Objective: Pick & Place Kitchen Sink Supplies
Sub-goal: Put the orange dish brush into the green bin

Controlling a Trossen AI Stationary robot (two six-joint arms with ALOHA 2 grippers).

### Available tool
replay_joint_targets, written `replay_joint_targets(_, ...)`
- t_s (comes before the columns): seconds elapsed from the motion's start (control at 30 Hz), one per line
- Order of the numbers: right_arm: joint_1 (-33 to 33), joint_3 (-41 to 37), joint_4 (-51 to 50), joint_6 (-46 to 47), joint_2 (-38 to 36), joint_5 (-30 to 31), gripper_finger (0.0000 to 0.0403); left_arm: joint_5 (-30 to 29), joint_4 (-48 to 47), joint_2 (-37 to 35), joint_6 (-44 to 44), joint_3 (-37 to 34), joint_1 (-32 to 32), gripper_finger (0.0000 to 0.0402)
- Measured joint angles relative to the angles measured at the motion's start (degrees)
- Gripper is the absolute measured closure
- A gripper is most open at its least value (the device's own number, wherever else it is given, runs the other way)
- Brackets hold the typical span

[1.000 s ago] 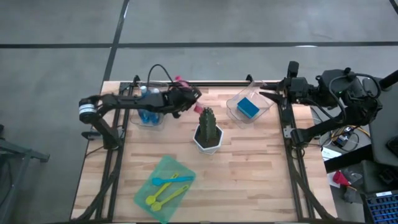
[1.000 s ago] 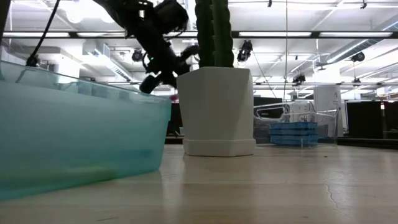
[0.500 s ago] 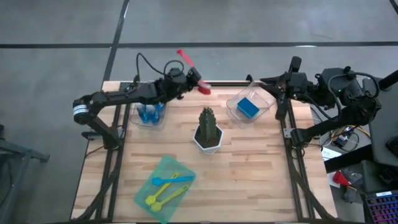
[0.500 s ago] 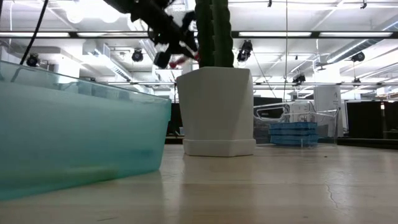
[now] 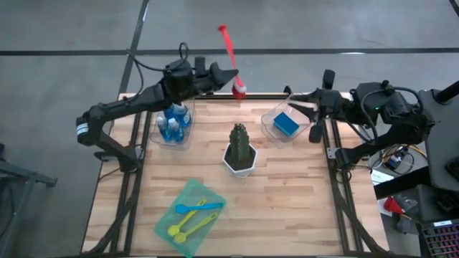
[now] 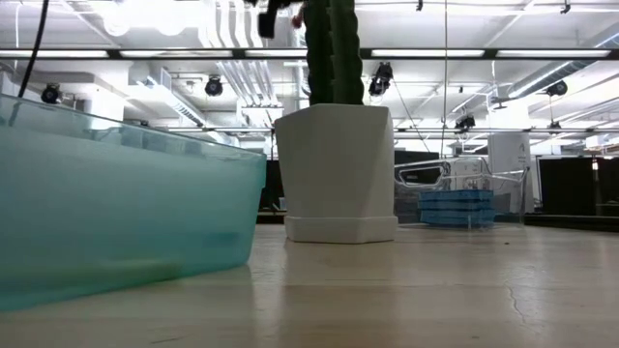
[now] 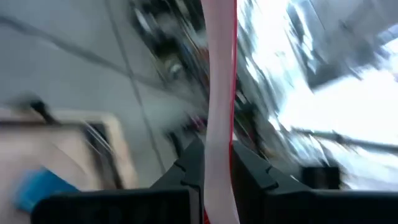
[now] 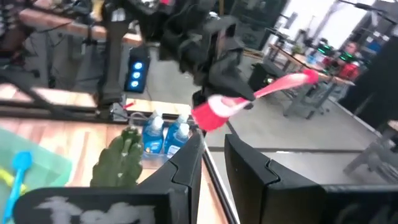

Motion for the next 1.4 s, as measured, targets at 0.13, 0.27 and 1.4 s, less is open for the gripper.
replay_joint_targets(0.13,-0.02,0.0,0.04,-4.91,1.11,-6.22,0.0337,12.1,-0.38,0.0,-4.5,2.55,-0.46,0.0355)
replay_joint_targets(0.27,0.09,0.0,0.61,-13.21,2.76,-7.71,0.0333,21.53,-0.12,0.0,-11.59,4.3,-1.11,0.0353)
replay_joint_targets(1.4,6.88,0.0,36.39,-56.7,21.37,18.52,0.0212,29.68,0.59,-0.16,-27.67,7.89,-19.99,0.0347)
